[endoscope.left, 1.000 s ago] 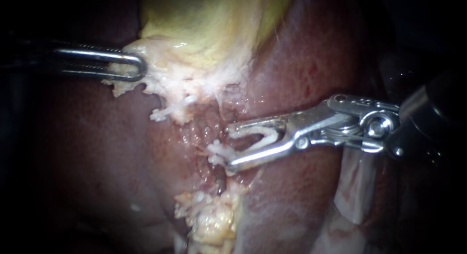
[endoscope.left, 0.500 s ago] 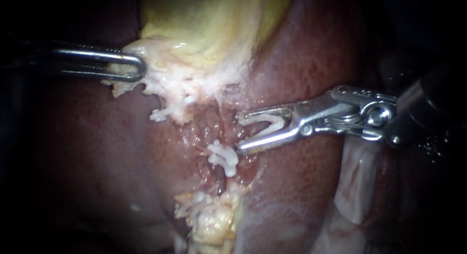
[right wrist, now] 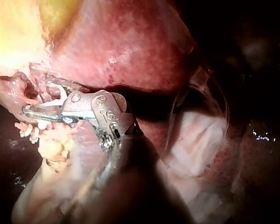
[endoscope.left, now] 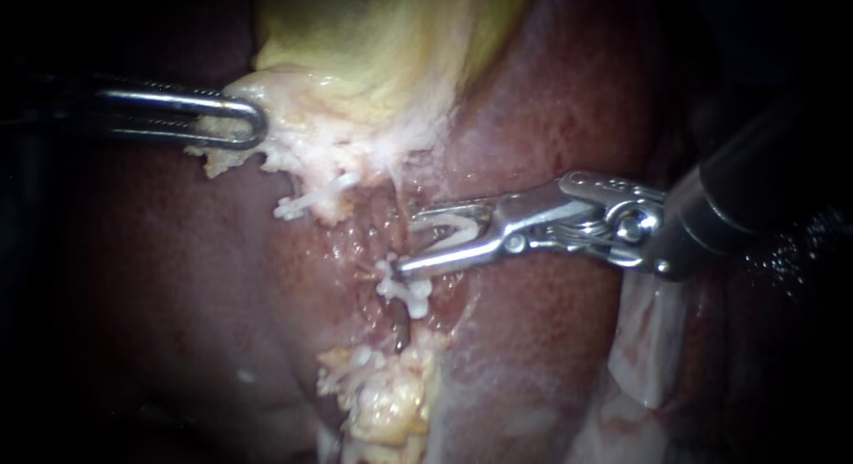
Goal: Clipping third clip right tube
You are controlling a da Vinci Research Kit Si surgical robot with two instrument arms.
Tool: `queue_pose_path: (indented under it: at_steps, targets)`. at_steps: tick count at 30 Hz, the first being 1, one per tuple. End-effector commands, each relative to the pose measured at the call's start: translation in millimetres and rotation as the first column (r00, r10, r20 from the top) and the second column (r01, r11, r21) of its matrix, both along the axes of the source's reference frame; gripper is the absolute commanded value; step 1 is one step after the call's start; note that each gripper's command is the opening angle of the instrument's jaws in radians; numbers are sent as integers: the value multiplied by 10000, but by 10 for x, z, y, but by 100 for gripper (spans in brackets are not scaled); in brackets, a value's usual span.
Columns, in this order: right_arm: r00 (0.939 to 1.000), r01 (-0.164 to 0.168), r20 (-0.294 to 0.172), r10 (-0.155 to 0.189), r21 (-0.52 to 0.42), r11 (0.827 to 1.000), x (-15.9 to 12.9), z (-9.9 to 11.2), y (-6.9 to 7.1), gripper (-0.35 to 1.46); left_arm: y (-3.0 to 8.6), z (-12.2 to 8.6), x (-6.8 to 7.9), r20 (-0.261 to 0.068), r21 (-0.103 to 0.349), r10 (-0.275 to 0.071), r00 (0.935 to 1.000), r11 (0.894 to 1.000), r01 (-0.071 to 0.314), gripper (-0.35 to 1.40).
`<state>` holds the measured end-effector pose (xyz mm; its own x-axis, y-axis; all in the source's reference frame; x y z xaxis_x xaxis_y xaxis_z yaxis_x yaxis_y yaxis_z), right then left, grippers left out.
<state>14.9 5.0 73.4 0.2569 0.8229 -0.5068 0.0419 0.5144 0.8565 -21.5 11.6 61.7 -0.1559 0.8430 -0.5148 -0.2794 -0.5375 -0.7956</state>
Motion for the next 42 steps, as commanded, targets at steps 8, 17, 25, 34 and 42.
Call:
queue_pose_path:
  at_steps: [8,17,25,34,42]
  targets:
    - [9992,-243,-304,252,273,9993,16,1,2,49,0,1,-1,-6,-3,-4,10000,10000,4,-35]
    - [9979,-393,-508,411,376,9985,25,-2,1,49,0,1,-1,-7,-3,-5,10000,10000,5,-35]
    - [9944,-511,-899,563,585,9970,28,-15,3,50,0,1,-1,-6,-3,-4,10000,10000,4,-35]
    - [9892,-606,-1288,706,800,9950,28,-39,10,50,0,0,-1,-6,-3,-4,10000,10000,4,-35]
    - [9843,-613,-1592,766,988,9932,30,-65,13,50,0,0,-1,-6,-2,-3,10000,10000,3,-35]
